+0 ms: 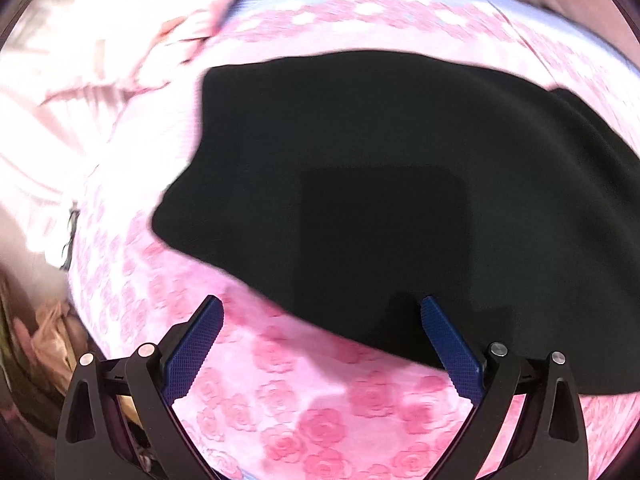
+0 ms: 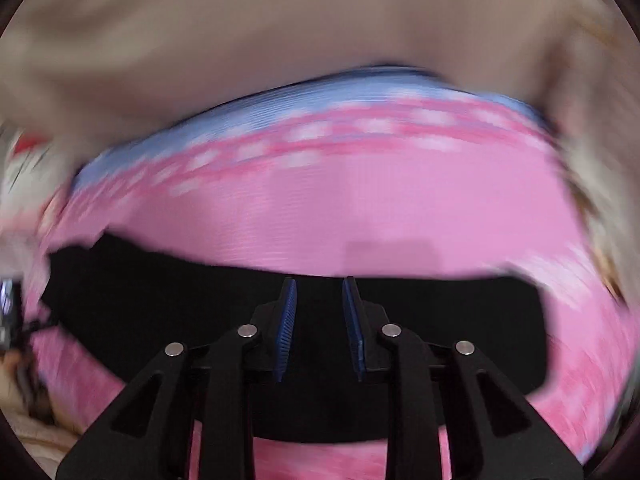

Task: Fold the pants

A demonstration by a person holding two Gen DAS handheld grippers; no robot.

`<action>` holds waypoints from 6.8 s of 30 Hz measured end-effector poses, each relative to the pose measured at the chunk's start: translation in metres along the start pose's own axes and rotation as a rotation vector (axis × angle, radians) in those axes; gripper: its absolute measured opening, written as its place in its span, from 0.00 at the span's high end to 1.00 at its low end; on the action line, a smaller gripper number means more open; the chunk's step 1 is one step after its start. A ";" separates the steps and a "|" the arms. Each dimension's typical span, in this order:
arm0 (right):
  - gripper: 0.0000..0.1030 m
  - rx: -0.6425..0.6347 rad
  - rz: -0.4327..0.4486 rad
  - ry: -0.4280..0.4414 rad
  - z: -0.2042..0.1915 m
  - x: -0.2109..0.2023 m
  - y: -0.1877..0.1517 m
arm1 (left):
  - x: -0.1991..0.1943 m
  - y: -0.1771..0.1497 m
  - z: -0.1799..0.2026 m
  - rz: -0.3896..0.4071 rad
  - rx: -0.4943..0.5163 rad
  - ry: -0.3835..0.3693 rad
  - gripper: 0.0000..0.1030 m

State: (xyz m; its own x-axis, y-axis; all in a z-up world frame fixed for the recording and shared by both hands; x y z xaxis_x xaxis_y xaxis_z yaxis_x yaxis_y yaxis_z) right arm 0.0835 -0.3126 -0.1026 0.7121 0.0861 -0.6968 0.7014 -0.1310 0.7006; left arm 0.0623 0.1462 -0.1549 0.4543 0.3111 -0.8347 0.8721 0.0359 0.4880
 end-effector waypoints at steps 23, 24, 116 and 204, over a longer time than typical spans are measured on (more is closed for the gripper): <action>0.87 -0.280 -0.121 0.210 -0.262 0.204 0.095 | 0.056 -0.018 -0.179 -0.014 -0.270 -0.170 0.05; 0.84 -0.365 -0.115 0.257 -0.291 0.192 0.088 | 0.058 -0.013 -0.182 -0.001 -0.283 -0.197 0.05; 0.90 0.370 -0.051 0.366 -0.212 0.178 0.019 | 0.133 0.142 -0.061 0.143 -0.011 0.005 0.05; 0.78 0.315 0.075 -0.203 0.241 -0.043 -0.105 | -0.037 0.057 0.312 0.304 0.482 -0.177 0.05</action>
State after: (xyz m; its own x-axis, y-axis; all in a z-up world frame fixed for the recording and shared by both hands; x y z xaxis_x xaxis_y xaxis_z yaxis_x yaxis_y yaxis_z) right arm -0.0280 -0.5404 -0.1837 0.7181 -0.1280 -0.6841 0.5816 -0.4293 0.6909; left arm 0.1518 -0.1594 -0.1762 0.6835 0.0754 -0.7261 0.6639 -0.4778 0.5753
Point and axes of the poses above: each gripper's, at about its wrist camera, not at the fingertips, and x roughly the way its jaws point, z to its right, y to its top, the point moved 2 cm from there along x, roughly the way its jaws point, and after that the axes turned 12 degrees about z, right-handed, at the moved point
